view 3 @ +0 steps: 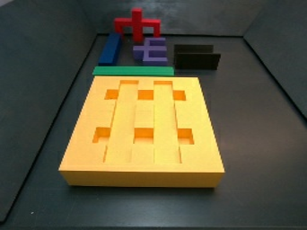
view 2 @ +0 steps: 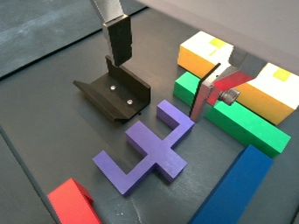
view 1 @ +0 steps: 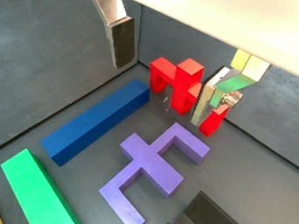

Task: Pick up the green object. Move up. Move to above the board. Insert the green object.
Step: Pick up the green object.

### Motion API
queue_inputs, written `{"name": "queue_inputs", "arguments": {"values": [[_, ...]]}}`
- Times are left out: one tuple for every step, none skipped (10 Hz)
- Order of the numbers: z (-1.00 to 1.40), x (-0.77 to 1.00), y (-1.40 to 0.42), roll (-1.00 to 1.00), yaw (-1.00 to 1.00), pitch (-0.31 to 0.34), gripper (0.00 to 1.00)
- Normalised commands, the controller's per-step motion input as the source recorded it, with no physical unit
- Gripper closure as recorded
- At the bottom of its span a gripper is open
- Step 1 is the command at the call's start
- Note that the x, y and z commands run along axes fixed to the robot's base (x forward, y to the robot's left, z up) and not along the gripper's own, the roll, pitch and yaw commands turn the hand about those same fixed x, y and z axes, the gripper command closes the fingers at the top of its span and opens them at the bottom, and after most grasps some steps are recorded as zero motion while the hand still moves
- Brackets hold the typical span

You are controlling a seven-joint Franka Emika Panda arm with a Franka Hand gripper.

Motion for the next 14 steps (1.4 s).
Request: {"name": "queue_inputs", "arguments": {"values": [[0.0,0.0,0.04,-0.01,0.0,0.0,0.0],[-0.05,0.0,0.04,-0.02,-0.01,0.0,0.0],[-0.06,0.01,0.0,-0.1,-0.21,-0.024,0.0],[-0.02,0.09,0.0,-0.23,-0.5,-0.069,0.0],[0.0,0.17,0.0,-0.34,-0.68,-0.097,0.0],[0.0,0.02,0.0,-0.35,-0.78,-0.176,0.0],[0.0,0.0,-0.02,-0.34,-0.81,-0.187,0.0],[0.0,0.0,-0.12,-0.26,-0.8,-0.169,0.0],[-0.02,0.11,-0.22,-0.16,-0.72,-0.083,0.0],[-0.08,0.25,-0.33,-0.08,-0.64,-0.016,0.0],[-0.13,0.33,-0.44,0.0,-0.58,0.0,0.0],[-0.2,0.23,-0.49,0.0,-0.63,0.0,0.0],[-0.21,0.11,-0.39,0.0,-0.73,-0.037,0.0],[-0.18,0.04,-0.27,-0.05,-0.81,-0.074,0.0]]}}
